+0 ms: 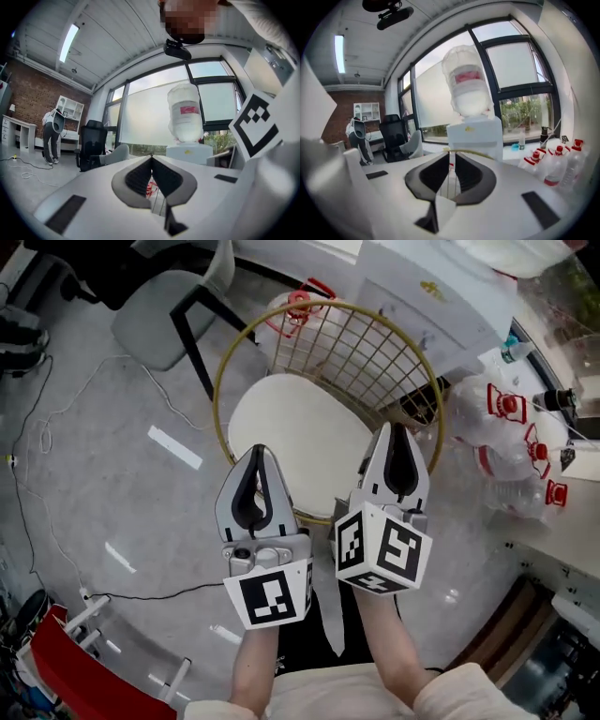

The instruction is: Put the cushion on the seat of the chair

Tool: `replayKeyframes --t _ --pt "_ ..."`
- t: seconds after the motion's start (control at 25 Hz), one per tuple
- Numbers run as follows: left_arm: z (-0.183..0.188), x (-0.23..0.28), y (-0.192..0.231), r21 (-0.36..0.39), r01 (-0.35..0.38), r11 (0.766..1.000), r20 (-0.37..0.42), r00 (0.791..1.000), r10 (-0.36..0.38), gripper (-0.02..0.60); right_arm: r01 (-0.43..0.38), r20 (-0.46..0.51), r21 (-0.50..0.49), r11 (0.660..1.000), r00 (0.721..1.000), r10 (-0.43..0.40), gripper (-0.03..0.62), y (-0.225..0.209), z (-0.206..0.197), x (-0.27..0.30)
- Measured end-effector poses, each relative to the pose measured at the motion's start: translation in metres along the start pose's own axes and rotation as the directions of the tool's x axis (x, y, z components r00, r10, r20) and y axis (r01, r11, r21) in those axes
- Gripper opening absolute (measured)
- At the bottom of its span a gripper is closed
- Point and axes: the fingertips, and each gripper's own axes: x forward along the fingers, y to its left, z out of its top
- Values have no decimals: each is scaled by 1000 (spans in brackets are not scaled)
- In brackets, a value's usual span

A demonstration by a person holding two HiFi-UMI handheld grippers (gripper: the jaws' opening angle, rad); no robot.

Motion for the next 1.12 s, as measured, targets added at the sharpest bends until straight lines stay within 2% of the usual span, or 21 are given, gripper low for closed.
replayKeyframes --t 0.16,0.28,0.36,0.44,0.52,0.64,0.76,0.88,1.12 --pt "88 -12 -8 -16 -4 1000 62 998 5 14 -104 136 -38 994 985 108 25 33 100 -42" --pt "152 -23 -14 -37 -5 999 115 993 10 14 -219 219 -93 971 947 235 17 57 163 -78" --pt "192 -28 -17 -51 7 999 162 987 1 14 -332 256 -136 934 899 356 17 77 196 -99" --pt "226 -38 -26 -61 41 997 196 980 -28 14 -430 274 -203 880 838 473 17 98 219 -124" --pt "250 -56 -37 -38 64 997 220 974 -54 14 -484 274 -274 831 789 550 17 110 235 -151" --pt "275 -86 -48 23 66 998 265 962 -70 14 -523 272 -346 779 739 617 17 112 248 -176" --pt "290 -104 -51 69 59 996 294 953 -77 14 -541 260 -360 760 724 639 17 107 249 -185" --pt "296 -114 -48 68 30 997 319 946 -50 14 -547 242 -369 751 724 646 17 104 243 -187" --pt "303 -127 -57 67 20 998 338 940 -41 14 -571 241 -346 745 713 658 17 96 240 -195"
